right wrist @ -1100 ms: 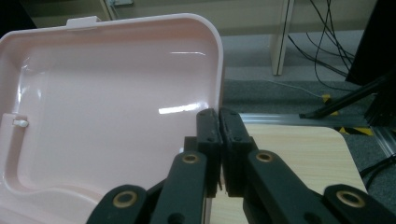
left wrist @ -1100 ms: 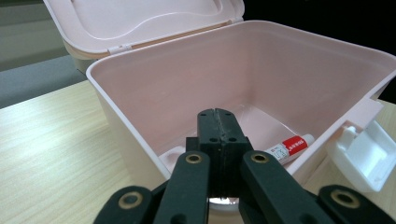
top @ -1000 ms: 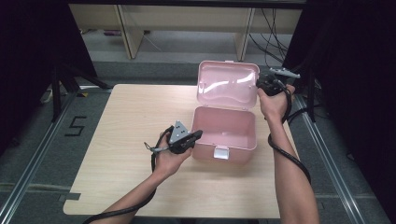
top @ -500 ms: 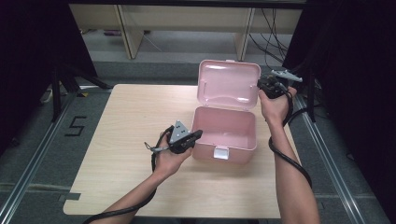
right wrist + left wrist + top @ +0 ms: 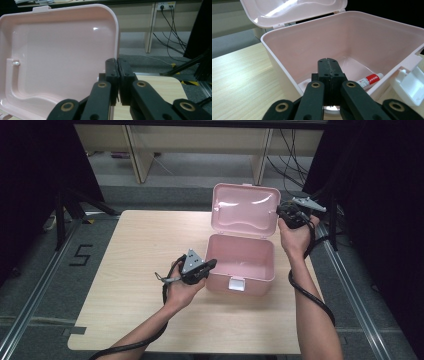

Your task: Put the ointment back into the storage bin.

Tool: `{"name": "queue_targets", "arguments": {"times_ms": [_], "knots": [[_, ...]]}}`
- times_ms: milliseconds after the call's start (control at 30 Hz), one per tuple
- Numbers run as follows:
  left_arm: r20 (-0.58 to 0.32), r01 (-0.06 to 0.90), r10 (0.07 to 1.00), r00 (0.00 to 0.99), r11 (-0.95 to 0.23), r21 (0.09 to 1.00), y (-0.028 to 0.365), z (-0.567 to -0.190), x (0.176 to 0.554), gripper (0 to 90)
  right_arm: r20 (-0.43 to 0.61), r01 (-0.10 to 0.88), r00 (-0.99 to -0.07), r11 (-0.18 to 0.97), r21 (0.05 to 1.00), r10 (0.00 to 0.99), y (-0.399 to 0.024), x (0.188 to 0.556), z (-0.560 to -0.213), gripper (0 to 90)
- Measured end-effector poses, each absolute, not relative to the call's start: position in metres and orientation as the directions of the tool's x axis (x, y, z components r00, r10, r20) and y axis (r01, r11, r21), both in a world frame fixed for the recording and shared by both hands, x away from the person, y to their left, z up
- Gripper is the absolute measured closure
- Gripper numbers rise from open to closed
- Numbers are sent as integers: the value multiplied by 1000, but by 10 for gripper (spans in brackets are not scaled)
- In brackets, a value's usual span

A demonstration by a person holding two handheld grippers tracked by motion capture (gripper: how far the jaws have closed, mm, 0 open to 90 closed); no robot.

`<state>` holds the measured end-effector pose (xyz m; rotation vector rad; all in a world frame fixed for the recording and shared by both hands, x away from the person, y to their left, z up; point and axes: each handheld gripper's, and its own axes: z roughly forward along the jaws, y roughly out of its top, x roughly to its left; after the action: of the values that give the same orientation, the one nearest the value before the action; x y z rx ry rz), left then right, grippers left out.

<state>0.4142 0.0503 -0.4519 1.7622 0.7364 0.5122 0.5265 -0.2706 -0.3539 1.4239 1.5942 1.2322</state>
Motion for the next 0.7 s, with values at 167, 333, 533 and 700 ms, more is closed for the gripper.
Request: {"name": "queue_targets", "arguments": {"times_ms": [167,333,533,700], "knots": [[-20,226,701,713,-202,953,50,-452,414,900,98,326,-204,-27,945,974,-271,524,-354,890],[-19,225,702,712,-202,953,50,-452,414,900,105,324,-197,-36,945,975,-269,519,-354,891],[-18,225,702,712,-203,953,50,-452,414,900,91,305,-197,-27,952,976,-268,513,-353,891],[-17,224,703,711,-203,953,50,-452,414,900,69,285,-203,-9,959,977,-269,510,-354,891]]}}
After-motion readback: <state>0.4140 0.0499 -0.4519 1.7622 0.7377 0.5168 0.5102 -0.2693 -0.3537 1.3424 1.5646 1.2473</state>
